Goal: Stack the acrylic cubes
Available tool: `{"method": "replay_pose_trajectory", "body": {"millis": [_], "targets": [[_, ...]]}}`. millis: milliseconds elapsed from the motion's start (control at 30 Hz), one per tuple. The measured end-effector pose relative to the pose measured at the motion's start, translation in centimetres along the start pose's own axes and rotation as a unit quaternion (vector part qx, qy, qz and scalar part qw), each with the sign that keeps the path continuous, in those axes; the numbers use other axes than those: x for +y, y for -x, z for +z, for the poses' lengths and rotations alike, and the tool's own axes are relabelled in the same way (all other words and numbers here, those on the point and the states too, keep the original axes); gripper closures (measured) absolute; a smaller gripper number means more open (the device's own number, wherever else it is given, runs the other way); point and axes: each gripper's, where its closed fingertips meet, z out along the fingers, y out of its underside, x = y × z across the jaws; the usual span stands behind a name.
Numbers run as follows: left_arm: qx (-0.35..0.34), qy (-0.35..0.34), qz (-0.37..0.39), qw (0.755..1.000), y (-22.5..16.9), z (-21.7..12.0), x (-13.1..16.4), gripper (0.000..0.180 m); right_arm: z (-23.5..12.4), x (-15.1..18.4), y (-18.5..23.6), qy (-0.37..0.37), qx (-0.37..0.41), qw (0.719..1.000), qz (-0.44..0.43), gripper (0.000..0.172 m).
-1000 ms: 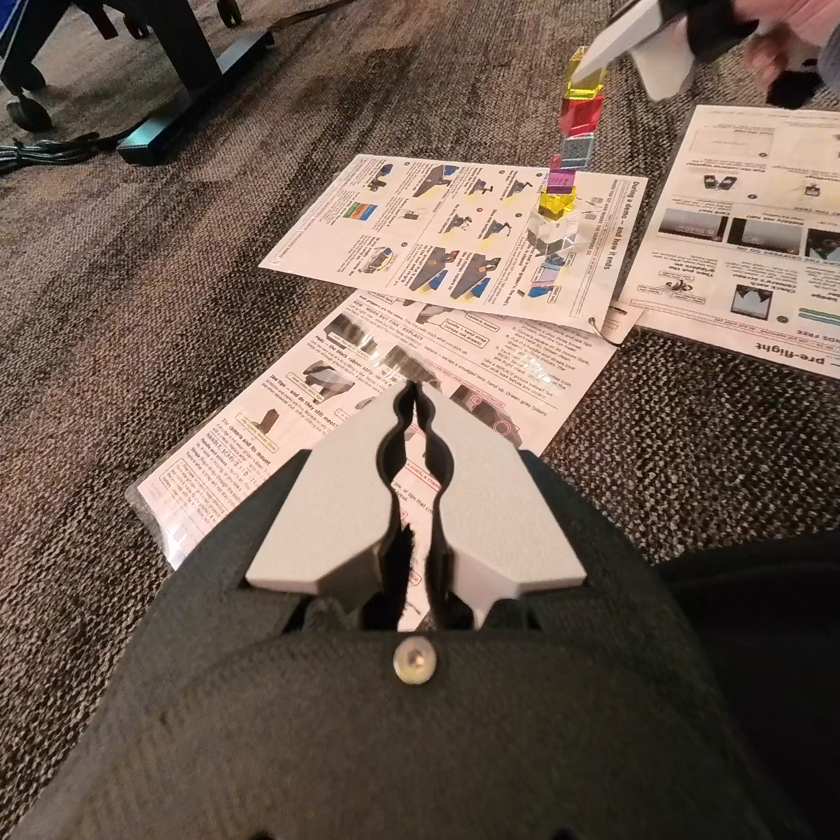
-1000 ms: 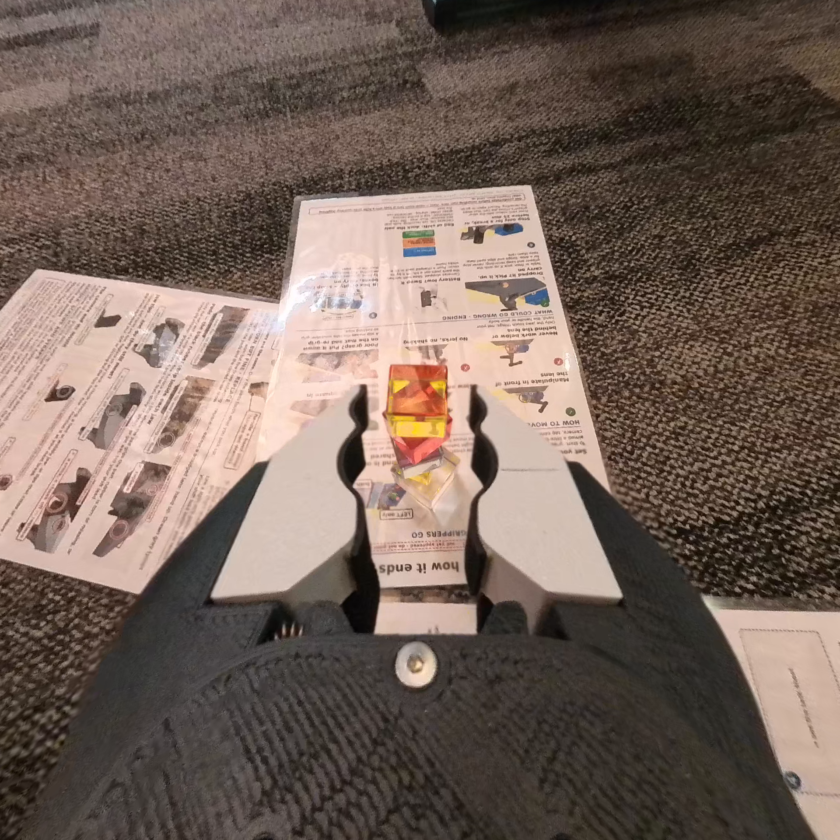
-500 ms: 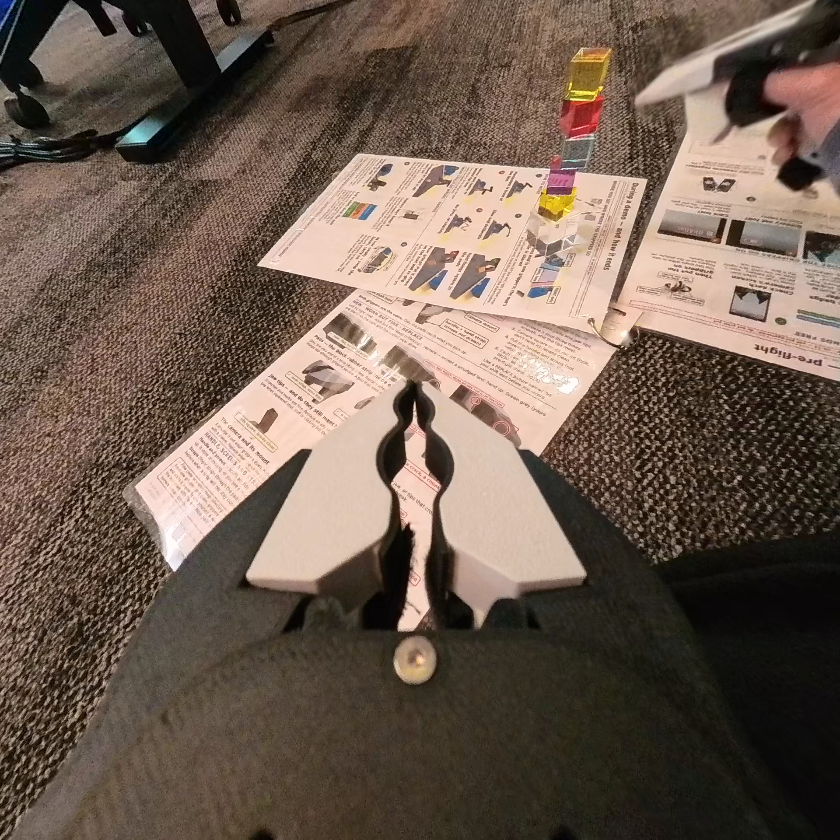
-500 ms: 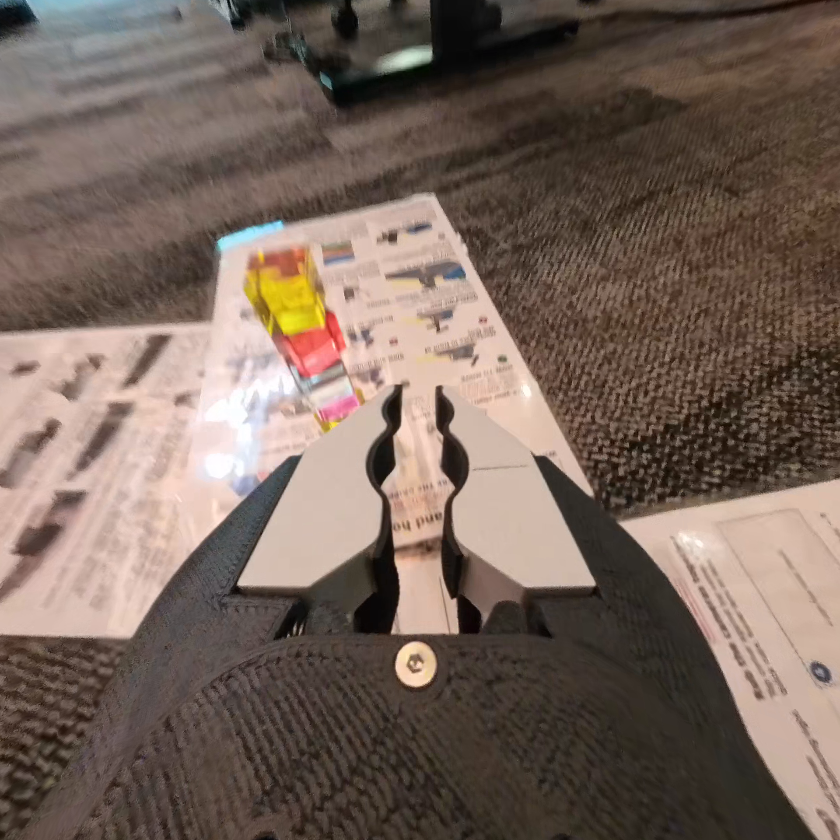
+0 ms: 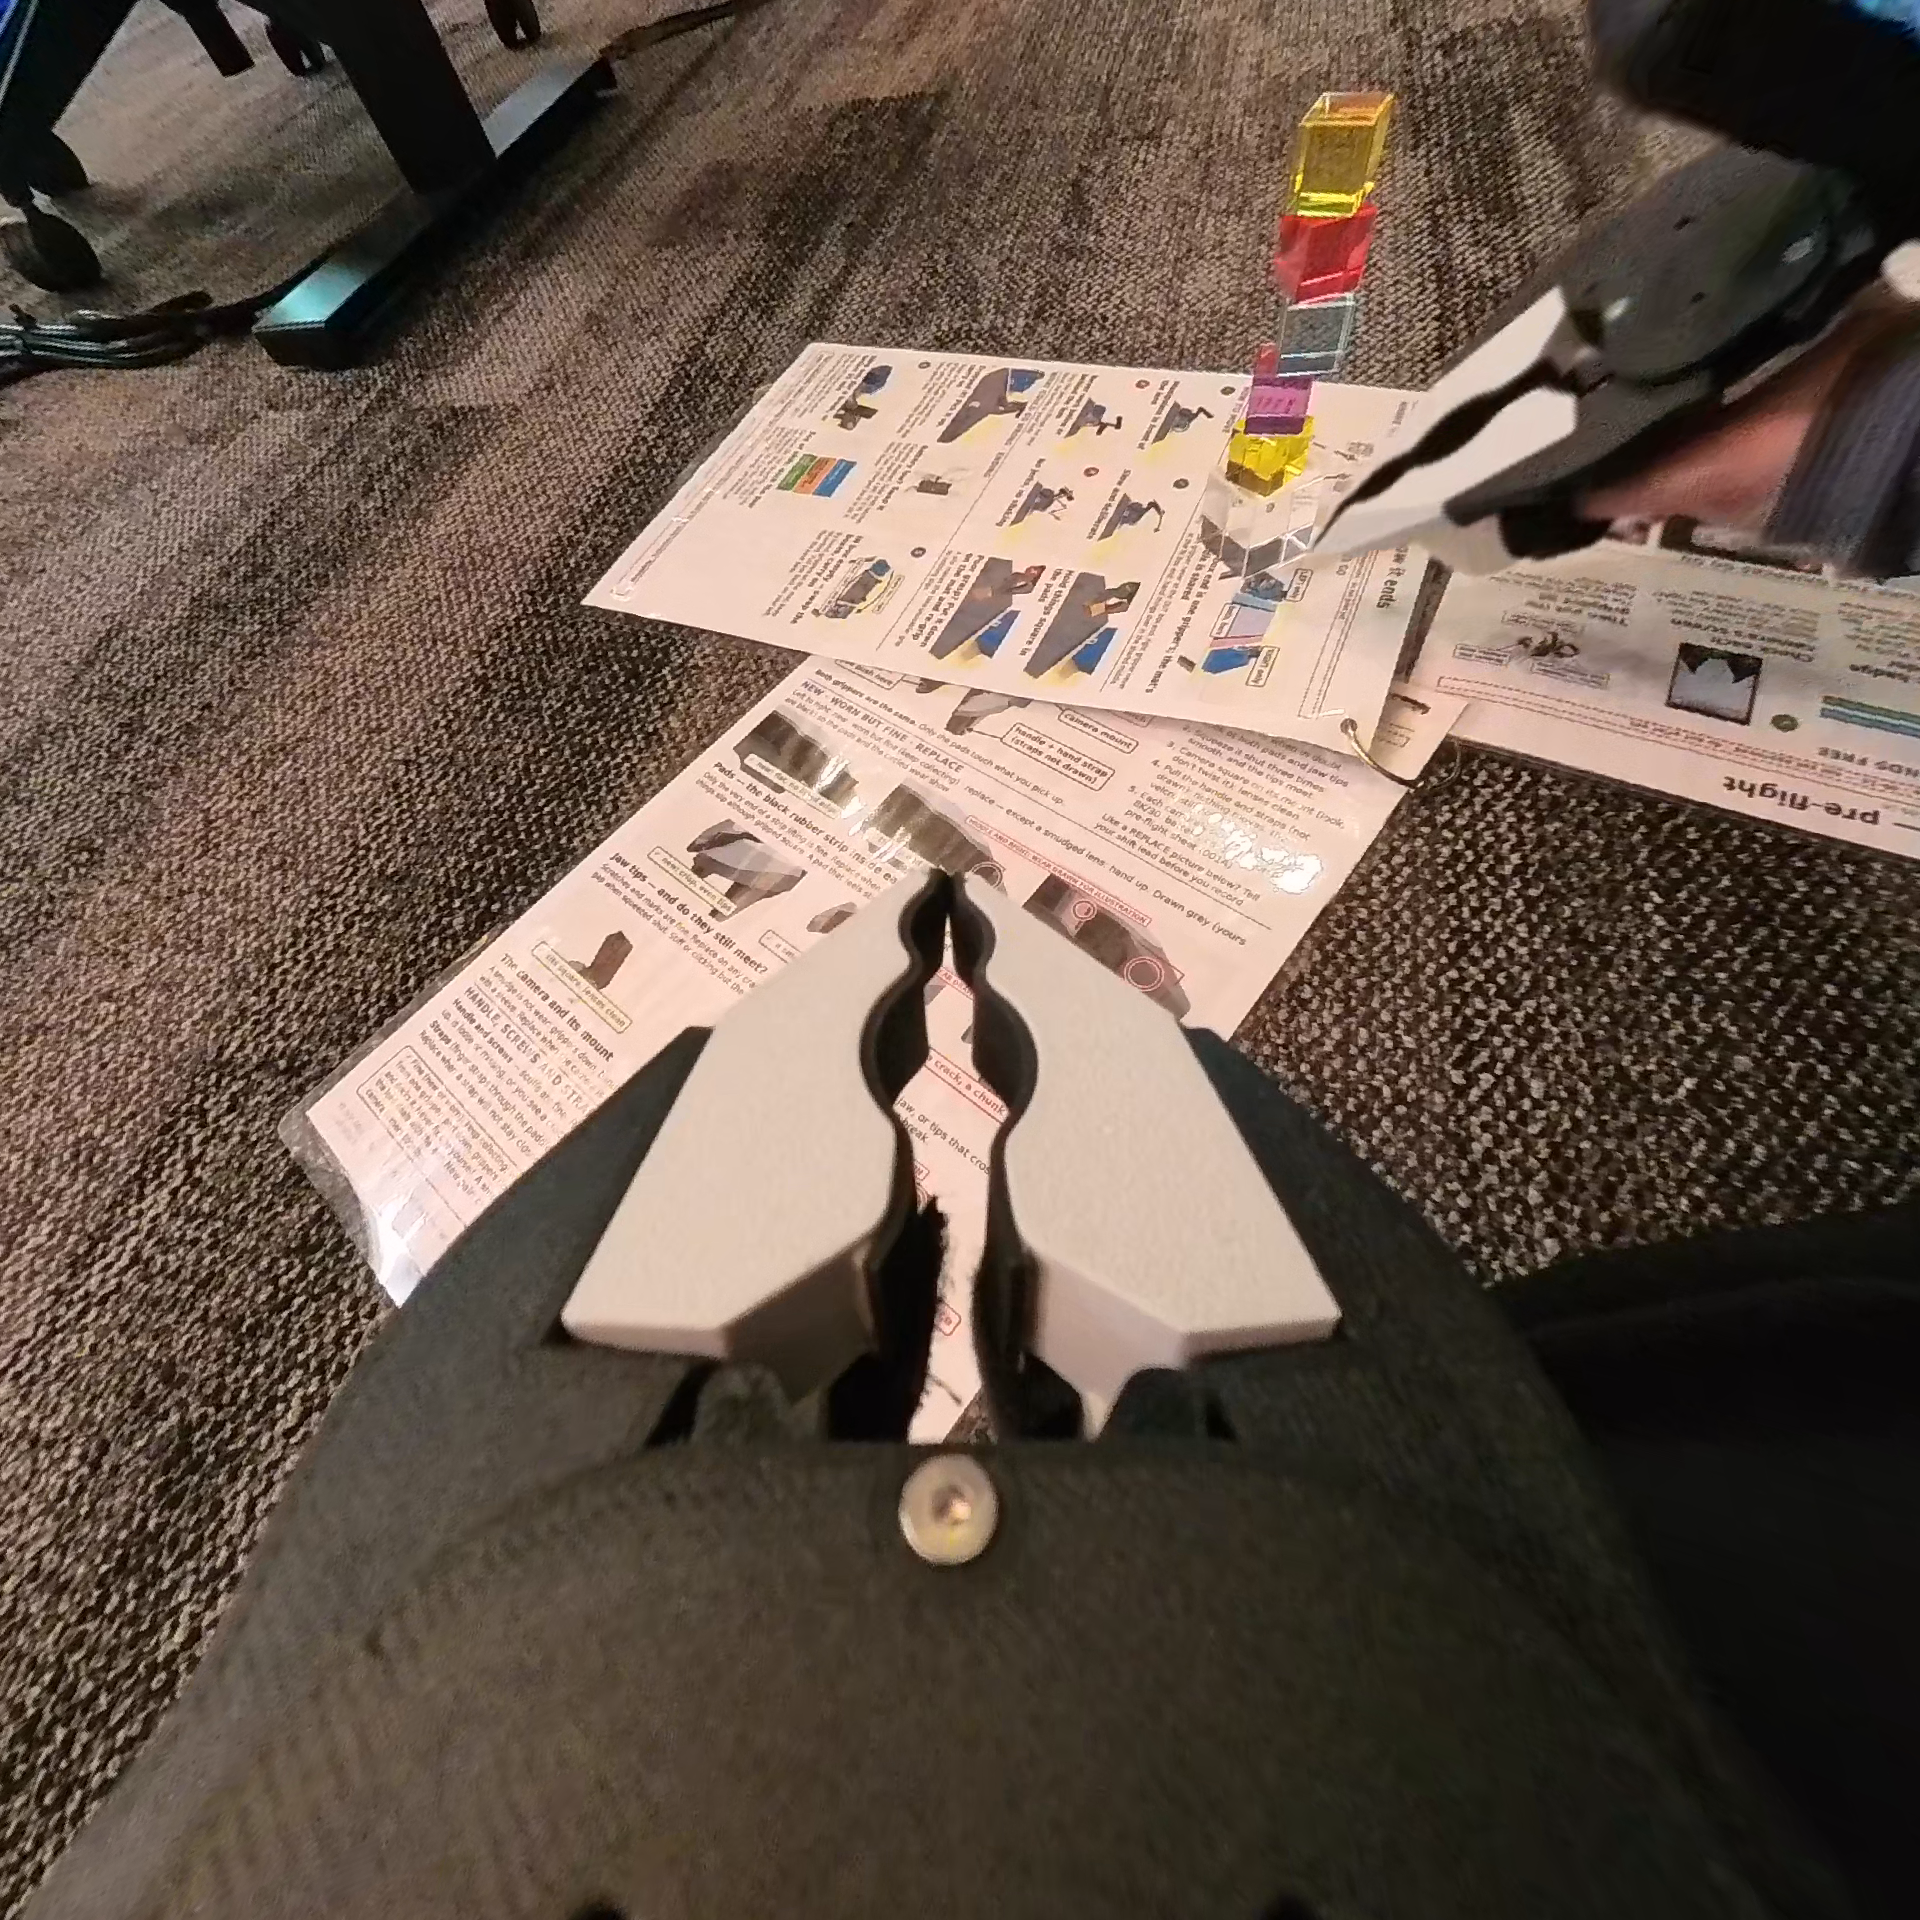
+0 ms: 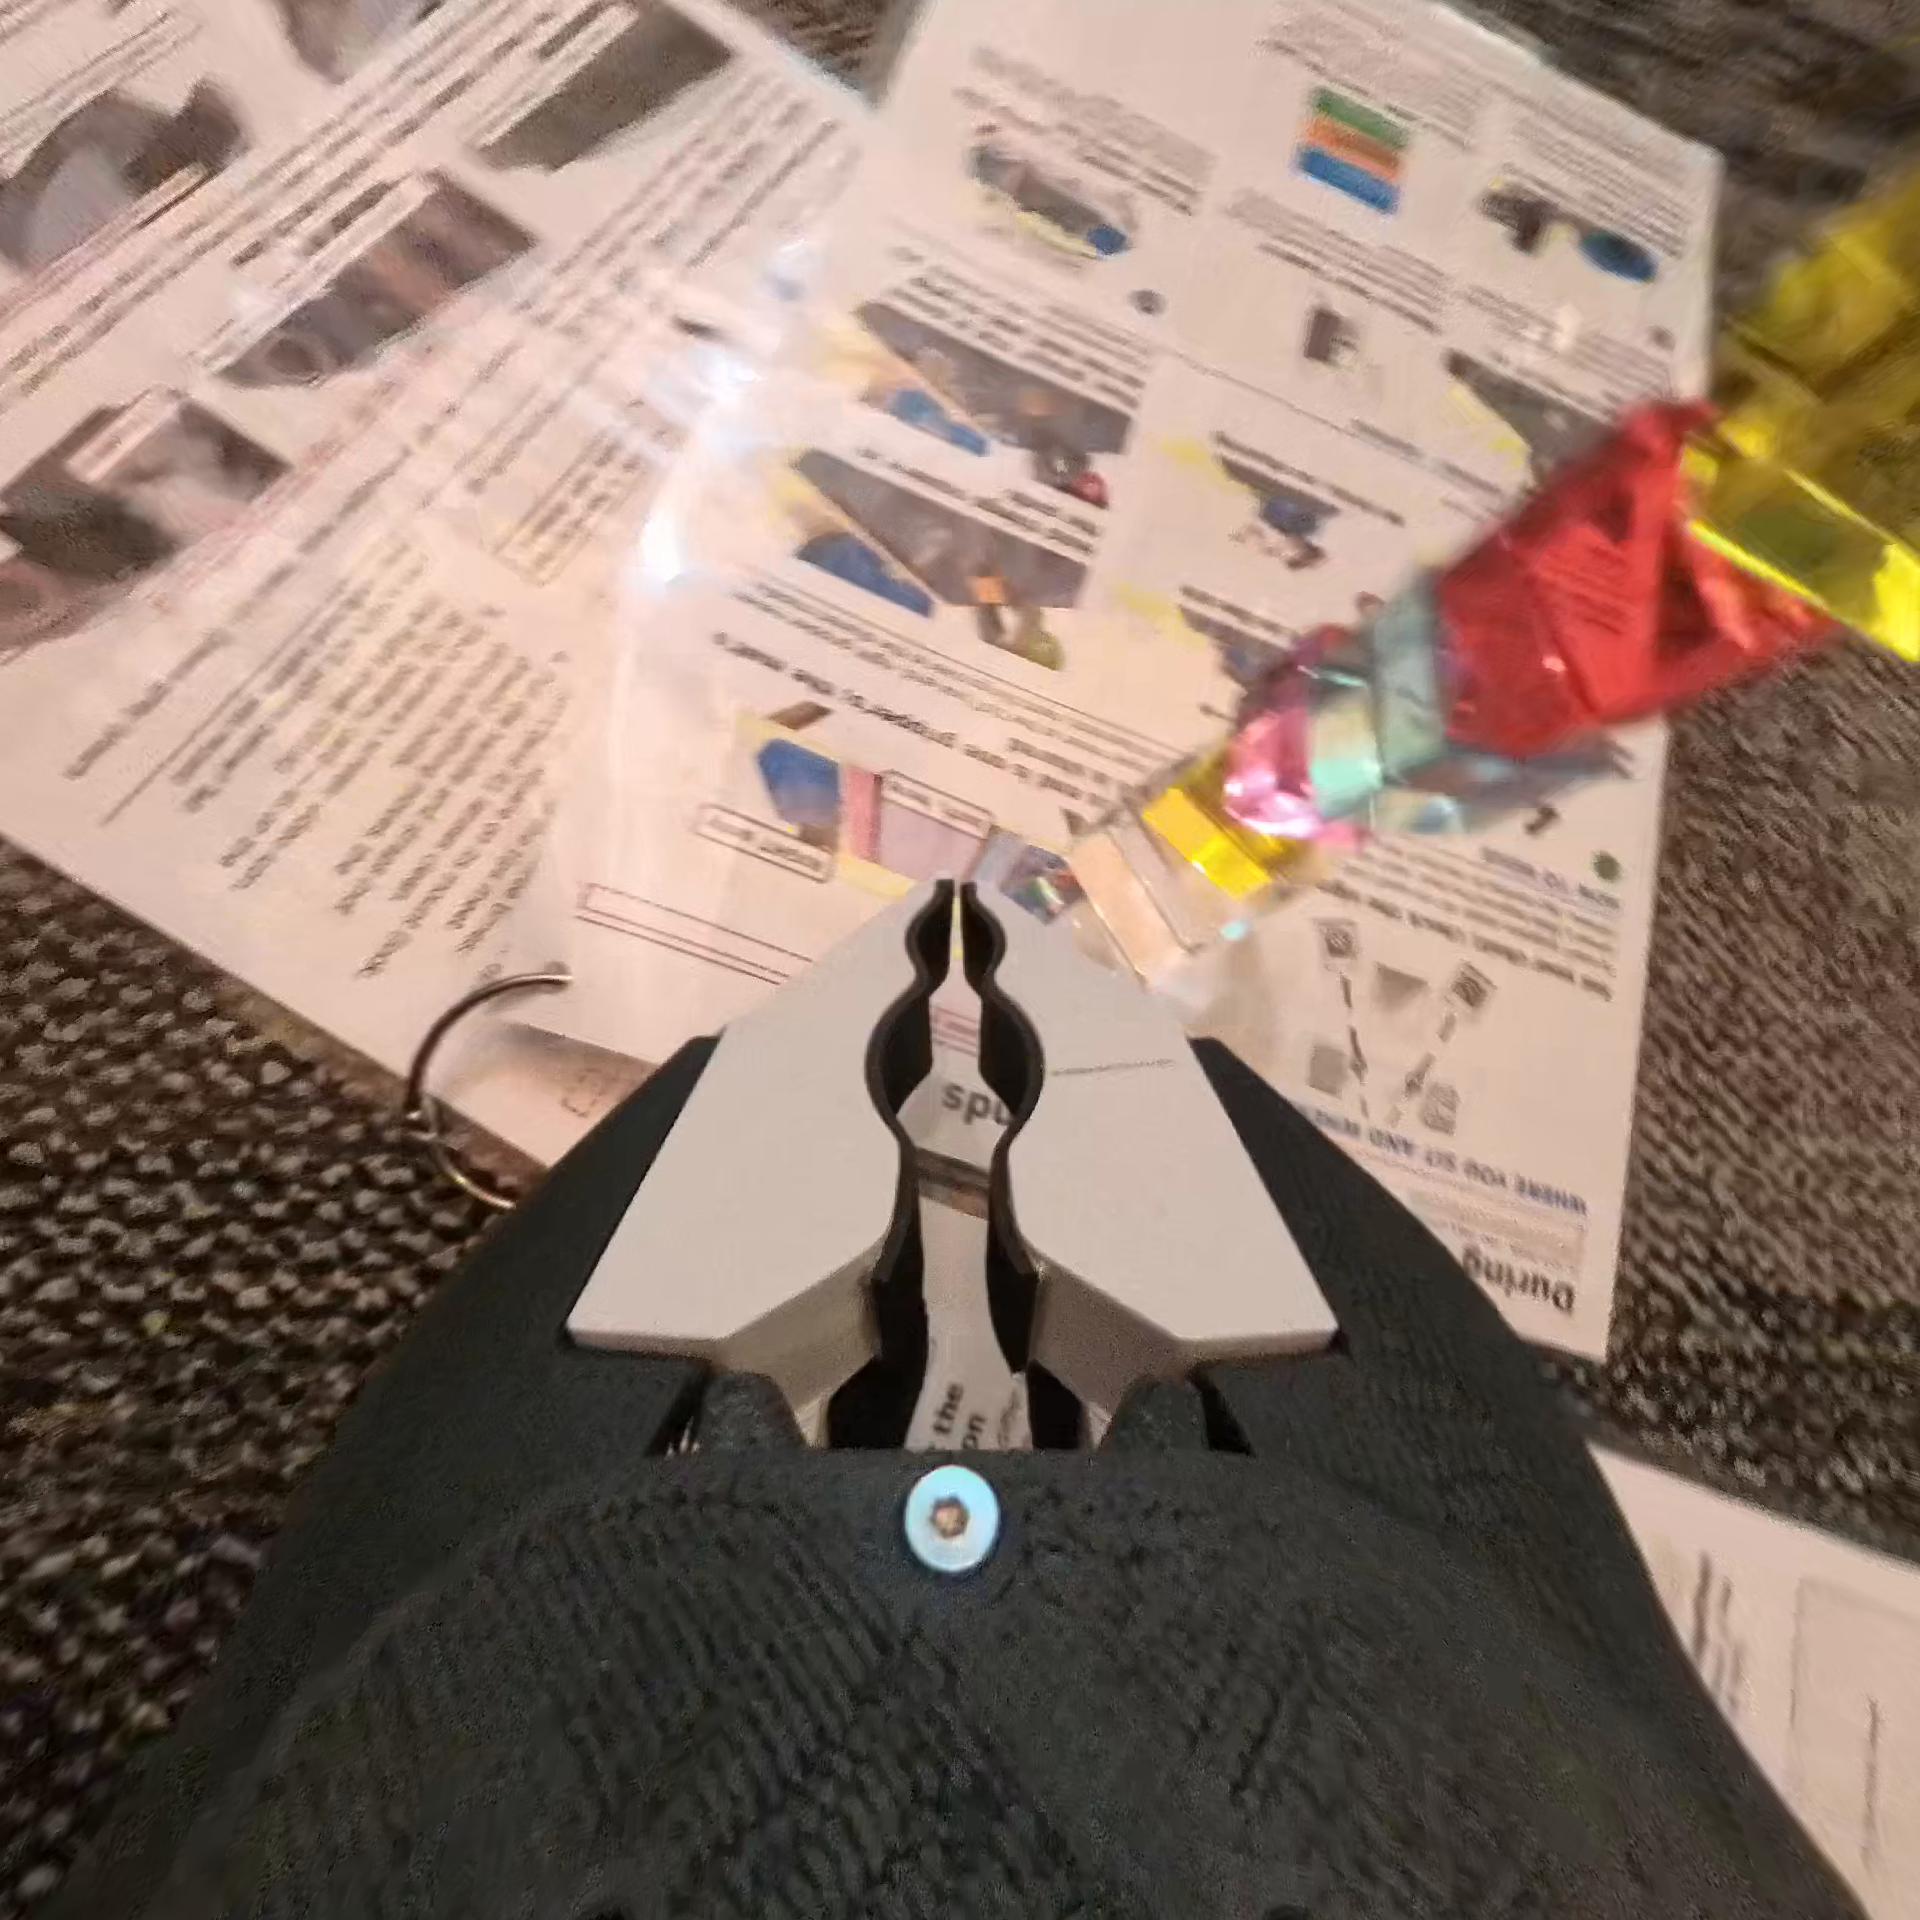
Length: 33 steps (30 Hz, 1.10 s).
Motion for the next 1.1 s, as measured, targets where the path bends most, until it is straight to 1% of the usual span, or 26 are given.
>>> {"method": "replay_pose_trajectory", "body": {"millis": [67, 167, 233, 300, 433, 533, 700, 867, 1100], "targets": [[0.0, 0.0, 0.0, 1.0, 0.0, 0.0, 0.0, 0.18, 0.4, -0.9, 1.1, -0.006, -0.017, 0.999, -0.033, 0.172], [0.001, 0.001, 0.001, 1.0, 0.0, 0.0, 0.0, 0.18, 1.0, -2.3, 1.8, -0.023, -0.023, 0.998, -0.056, 0.172], [0.001, 0.002, 0.002, 1.0, -0.1, 0.1, 0.1, 0.18, 1.5, -3.2, 1.7, -0.029, -0.007, 0.996, -0.085, 0.172], [0.002, 0.003, 0.002, 1.0, -0.1, 0.1, 0.1, 0.18, 2.2, -3.6, 1.2, -0.023, 0.03, 0.99, -0.136, 0.172], [0.002, 0.004, 0.004, 1.0, -0.1, 0.1, 0.1, 0.18, 3.8, -4.0, 0.9, -0.003, 0.086, 0.97, -0.23, 0.172], [0.002, 0.004, 0.003, 1.0, -0.1, 0.1, 0.1, 0.18, 4.8, -3.9, 0.1, 0.018, 0.136, 0.947, -0.292, 0.172], [0.004, 0.006, 0.006, 1.0, -0.2, 0.2, 0.2, 0.18, 5.9, -3.0, -1.0, 0.054, 0.188, 0.915, -0.352, 0.172], [0.004, 0.007, 0.005, 1.0, -0.2, 0.2, 0.2, 0.18, 6.1, -3.0, -2.2, 0.075, 0.231, 0.899, -0.364, 0.172], [0.003, 0.006, 0.004, 1.0, -0.1, 0.2, 0.2, 0.18, 4.8, -2.3, -4.7, 0.1, 0.277, 0.901, -0.32, 0.172]]}}
